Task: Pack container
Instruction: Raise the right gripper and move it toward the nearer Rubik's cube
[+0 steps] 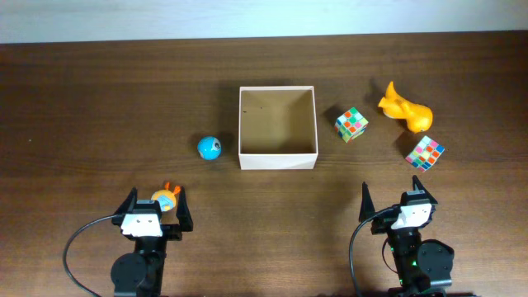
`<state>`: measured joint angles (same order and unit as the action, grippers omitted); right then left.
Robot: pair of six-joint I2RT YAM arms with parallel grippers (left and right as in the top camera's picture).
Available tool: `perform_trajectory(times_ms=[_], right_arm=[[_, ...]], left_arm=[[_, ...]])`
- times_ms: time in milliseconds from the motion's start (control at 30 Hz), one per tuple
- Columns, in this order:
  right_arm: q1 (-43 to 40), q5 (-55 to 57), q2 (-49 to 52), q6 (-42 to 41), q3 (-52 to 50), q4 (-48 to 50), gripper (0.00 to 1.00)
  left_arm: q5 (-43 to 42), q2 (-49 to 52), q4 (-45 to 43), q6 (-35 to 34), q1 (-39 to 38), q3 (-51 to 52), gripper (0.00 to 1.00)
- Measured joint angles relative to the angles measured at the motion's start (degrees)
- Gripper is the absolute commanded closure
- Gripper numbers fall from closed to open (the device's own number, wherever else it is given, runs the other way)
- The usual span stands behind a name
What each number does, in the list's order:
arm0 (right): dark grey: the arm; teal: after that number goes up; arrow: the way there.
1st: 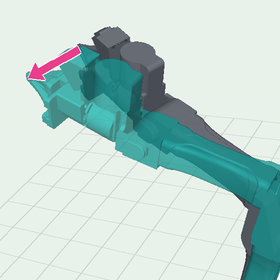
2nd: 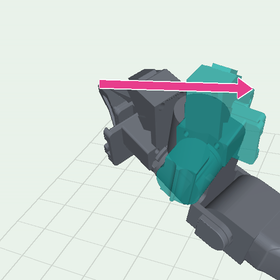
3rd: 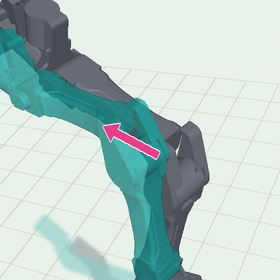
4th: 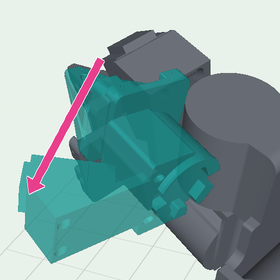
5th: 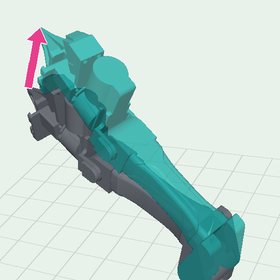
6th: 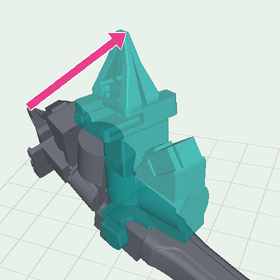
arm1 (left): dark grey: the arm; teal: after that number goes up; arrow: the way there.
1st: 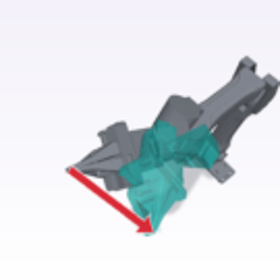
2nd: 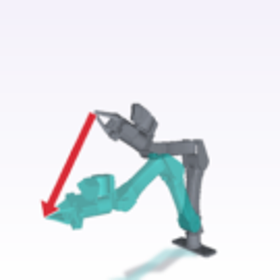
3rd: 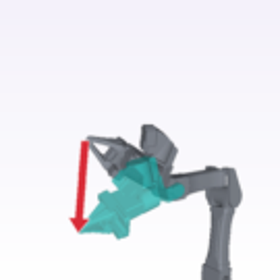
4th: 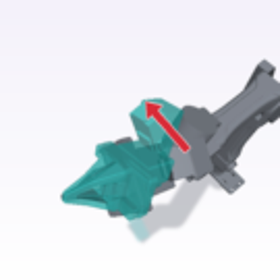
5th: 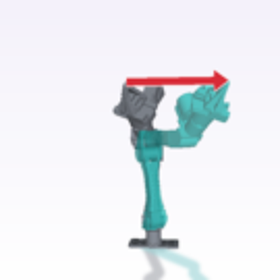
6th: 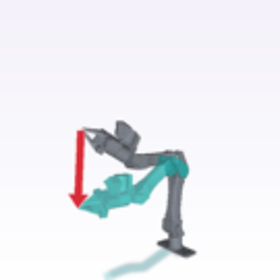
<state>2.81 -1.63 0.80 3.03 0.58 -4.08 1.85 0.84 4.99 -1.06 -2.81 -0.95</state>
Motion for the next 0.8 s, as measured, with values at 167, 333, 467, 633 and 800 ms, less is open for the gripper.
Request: perform_trajectory(times_ms=[167,333,467,633,800], right_arm=[[0.0,0.0,0.0,0.0,0.0,0.0,0.01],[0.0,0.0,0.0,0.0,0.0,0.0,0.02],[0.0,0.0,0.0,0.0,0.0,0.2,0.01],[0.0,-0.6,0.0,0.0,0.0,4.1,0.01],[0.0,-2.0,0.0,-0.1,2.9,4.5,0.01]], left_arm=[[0.0,0.0,0.0,0.0,0.0,0.0,0.01],[0.0,0.0,0.0,0.0,0.0,0.0,0.01],[0.0,0.0,0.0,0.0,0.0,0.0,0.01],[0.0,0.0,0.0,0.0,0.0,0.0,0.01],[0.0,0.0,0.0,0.0,0.0,0.0,0.01]])
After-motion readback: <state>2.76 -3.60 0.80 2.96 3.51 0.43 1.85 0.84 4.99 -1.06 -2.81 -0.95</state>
